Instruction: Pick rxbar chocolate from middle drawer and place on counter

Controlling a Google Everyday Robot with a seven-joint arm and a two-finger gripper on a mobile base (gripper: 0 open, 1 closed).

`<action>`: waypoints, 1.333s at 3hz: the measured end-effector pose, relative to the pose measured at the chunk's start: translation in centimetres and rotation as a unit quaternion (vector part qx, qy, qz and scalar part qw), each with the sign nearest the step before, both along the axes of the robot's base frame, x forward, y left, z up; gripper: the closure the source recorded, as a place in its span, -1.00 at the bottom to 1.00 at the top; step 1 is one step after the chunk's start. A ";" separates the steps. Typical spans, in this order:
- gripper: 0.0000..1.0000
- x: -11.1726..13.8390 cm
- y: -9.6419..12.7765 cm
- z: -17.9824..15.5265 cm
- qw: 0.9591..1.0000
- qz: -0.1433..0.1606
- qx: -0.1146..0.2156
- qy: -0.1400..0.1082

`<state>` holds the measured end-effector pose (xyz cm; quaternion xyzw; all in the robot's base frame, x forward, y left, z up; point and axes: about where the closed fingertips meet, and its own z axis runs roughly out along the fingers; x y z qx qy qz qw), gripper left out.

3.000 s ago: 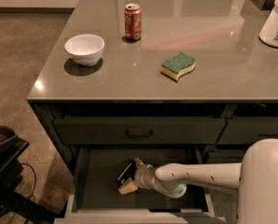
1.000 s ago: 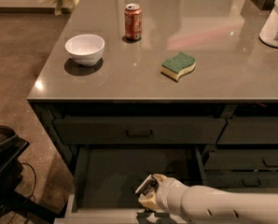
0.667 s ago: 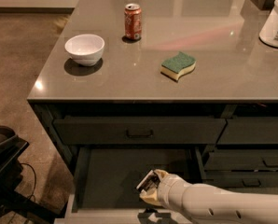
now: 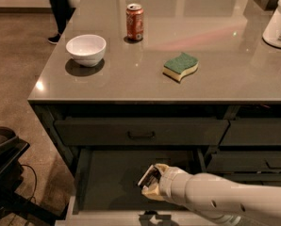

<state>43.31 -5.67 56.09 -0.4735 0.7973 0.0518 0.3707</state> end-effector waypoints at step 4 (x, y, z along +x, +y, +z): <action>1.00 -0.3 1.8 19.2 0.977 0.100 -0.100 -0.159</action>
Offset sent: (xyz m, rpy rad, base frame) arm -0.0338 0.0141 0.2596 -0.2271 -0.4086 0.2257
